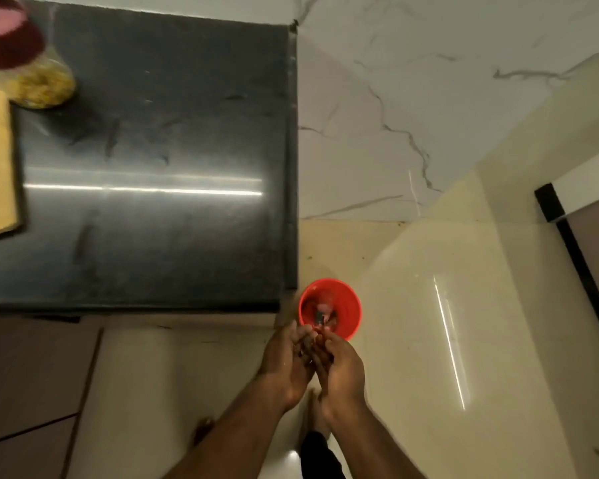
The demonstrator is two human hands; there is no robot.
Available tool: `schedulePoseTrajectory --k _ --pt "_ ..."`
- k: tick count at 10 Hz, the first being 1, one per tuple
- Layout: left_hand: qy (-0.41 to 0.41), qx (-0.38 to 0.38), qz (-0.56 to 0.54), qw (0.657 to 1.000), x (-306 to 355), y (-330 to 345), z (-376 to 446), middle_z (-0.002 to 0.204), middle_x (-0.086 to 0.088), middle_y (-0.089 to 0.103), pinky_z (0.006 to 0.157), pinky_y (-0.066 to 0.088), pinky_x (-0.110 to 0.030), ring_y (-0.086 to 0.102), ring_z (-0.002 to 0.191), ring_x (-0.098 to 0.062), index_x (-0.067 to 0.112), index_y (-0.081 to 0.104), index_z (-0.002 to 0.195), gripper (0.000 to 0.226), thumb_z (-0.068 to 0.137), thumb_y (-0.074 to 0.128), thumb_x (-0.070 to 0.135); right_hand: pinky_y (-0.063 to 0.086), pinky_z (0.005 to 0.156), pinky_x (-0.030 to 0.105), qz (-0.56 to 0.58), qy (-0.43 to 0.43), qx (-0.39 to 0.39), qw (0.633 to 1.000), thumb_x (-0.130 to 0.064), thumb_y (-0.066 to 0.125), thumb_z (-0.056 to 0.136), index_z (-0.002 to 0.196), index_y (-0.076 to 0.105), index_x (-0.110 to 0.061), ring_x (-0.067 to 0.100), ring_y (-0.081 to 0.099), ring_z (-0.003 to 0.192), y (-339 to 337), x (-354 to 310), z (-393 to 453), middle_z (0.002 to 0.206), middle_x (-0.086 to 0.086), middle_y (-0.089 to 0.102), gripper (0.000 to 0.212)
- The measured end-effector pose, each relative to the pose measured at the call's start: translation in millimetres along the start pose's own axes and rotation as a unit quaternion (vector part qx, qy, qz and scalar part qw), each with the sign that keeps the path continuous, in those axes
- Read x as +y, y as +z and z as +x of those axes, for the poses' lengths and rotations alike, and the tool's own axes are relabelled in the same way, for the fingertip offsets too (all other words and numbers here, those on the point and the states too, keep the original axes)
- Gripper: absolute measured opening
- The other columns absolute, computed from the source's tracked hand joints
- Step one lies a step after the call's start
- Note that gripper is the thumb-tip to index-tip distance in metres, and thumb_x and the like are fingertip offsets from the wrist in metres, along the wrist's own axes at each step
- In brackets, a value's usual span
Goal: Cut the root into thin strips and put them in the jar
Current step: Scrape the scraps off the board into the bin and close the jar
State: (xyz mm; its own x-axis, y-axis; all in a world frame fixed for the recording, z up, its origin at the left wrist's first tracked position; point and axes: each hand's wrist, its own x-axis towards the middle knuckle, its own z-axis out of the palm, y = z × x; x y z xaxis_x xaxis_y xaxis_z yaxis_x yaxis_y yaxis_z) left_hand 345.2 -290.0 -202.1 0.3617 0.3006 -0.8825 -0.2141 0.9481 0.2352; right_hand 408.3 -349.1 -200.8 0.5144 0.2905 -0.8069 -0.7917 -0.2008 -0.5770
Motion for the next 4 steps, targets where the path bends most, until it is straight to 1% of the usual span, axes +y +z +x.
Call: schedulePoseTrajectory --k 1,2,3,4 --pt "0.001 0.011 0.049 0.999 -6.3 32.5 27.7 0.122 -0.005 0.068 0.097 0.044 -0.038 0.061 0.114 -0.021 0.008 0.059 0.132 0.047 0.102 0.043 0.040 0.050 0.095 0.039 -0.021 0.003 -0.011 1.000 -0.008 0.053 0.094 0.107 0.071 -0.009 0.024 0.068 0.100 -10.1 -26.1 33.2 0.104 0.012 0.074 0.022" --pt "0.038 0.043 0.110 0.992 -12.0 70.2 73.0 0.147 0.004 0.052 0.104 0.033 -0.037 0.049 0.130 -0.013 0.020 0.054 0.141 0.048 0.103 0.037 0.045 0.045 0.090 0.034 -0.101 0.014 0.000 0.995 -0.017 0.054 0.096 0.091 0.070 -0.022 0.010 0.062 0.089 -28.7 -58.2 89.0 0.090 -0.004 0.071 0.018" --pt "0.079 0.072 0.108 0.988 -17.9 85.2 98.3 0.132 -0.003 0.065 0.087 0.042 -0.034 0.061 0.108 -0.013 0.018 0.063 0.128 0.039 0.104 0.040 0.040 0.044 0.088 0.035 -0.133 0.043 0.022 0.990 -0.024 0.052 0.097 0.089 0.067 -0.025 0.007 0.056 0.086 -39.6 -64.3 121.3 0.093 -0.003 0.066 0.016" --pt "0.038 0.101 0.136 0.985 -36.1 95.3 133.1 0.137 -0.009 0.063 0.101 0.045 -0.041 0.058 0.126 -0.022 0.019 0.060 0.136 0.044 0.103 0.044 0.043 0.046 0.078 0.032 -0.083 0.071 0.023 0.994 -0.033 0.049 0.097 0.116 0.065 -0.019 0.014 0.060 0.097 -24.7 -57.6 141.1 0.108 0.003 0.068 0.029"
